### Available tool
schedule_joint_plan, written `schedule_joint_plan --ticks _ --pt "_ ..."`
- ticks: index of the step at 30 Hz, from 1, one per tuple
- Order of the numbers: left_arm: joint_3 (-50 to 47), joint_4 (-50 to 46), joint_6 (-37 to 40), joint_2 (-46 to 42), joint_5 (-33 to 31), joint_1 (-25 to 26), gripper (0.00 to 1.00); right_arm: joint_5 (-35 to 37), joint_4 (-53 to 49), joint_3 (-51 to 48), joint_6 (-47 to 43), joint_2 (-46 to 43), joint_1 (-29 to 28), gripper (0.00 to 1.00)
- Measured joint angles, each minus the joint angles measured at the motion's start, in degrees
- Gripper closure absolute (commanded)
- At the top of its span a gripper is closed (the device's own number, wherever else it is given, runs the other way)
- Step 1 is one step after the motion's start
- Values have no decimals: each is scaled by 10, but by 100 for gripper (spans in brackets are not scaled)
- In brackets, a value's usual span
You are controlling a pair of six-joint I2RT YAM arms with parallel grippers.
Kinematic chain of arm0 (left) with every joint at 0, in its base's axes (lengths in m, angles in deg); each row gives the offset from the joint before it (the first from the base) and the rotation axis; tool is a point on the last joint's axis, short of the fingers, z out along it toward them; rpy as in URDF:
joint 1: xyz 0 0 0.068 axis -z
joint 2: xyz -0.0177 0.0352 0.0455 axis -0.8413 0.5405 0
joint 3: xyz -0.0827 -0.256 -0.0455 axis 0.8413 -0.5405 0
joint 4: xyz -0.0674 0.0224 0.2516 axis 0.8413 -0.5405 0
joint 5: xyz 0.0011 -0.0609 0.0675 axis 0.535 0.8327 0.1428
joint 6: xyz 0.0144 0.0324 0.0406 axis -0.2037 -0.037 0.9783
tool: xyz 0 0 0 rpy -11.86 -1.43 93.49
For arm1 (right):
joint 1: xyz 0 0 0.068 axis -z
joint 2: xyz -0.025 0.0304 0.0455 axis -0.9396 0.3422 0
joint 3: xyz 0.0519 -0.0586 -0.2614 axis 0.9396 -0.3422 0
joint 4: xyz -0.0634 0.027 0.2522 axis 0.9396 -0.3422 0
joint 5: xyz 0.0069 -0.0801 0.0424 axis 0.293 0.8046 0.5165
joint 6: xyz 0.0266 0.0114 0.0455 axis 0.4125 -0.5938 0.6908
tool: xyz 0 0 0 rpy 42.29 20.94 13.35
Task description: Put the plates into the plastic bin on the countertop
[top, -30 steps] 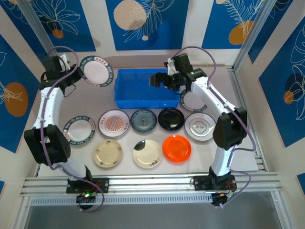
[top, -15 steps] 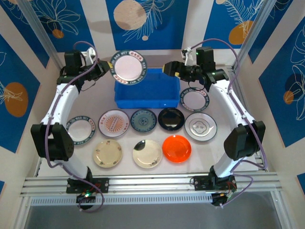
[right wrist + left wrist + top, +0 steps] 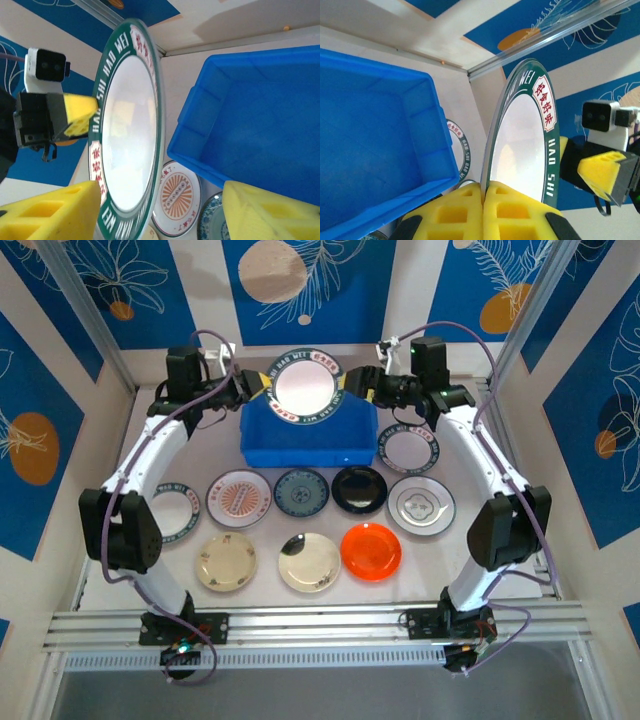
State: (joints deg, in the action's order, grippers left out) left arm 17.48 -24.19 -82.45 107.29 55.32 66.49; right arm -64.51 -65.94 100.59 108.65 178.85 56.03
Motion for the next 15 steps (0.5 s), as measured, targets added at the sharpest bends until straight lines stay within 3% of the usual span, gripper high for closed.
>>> schedule_joint_plan --ticks 3,4,7,11,12,13,14,15 --pt "0 -2 2 0 6 8 100 -7 0 16 2 21 0 43" --pt "0 -2 2 0 9 10 100 -7 -2 23 3 29 -1 51" --pt "0 -2 3 0 16 12 100 -8 -1 31 6 43 -5 100" --pt "0 -10 15 4 14 11 98 -11 -1 36 23 55 -7 100" --pt "0 -16 21 6 12 11 75 -11 -3 38 24 58 -7 100" --pt "0 -24 29 6 7 11 24 -11 -6 42 26 62 -7 100" --pt "1 -40 42 6 -1 11 0 -9 -9 49 28 69 -7 100" --pt "3 -56 52 6 -13 11 0 -6 -10 56 30 77 -7 100"
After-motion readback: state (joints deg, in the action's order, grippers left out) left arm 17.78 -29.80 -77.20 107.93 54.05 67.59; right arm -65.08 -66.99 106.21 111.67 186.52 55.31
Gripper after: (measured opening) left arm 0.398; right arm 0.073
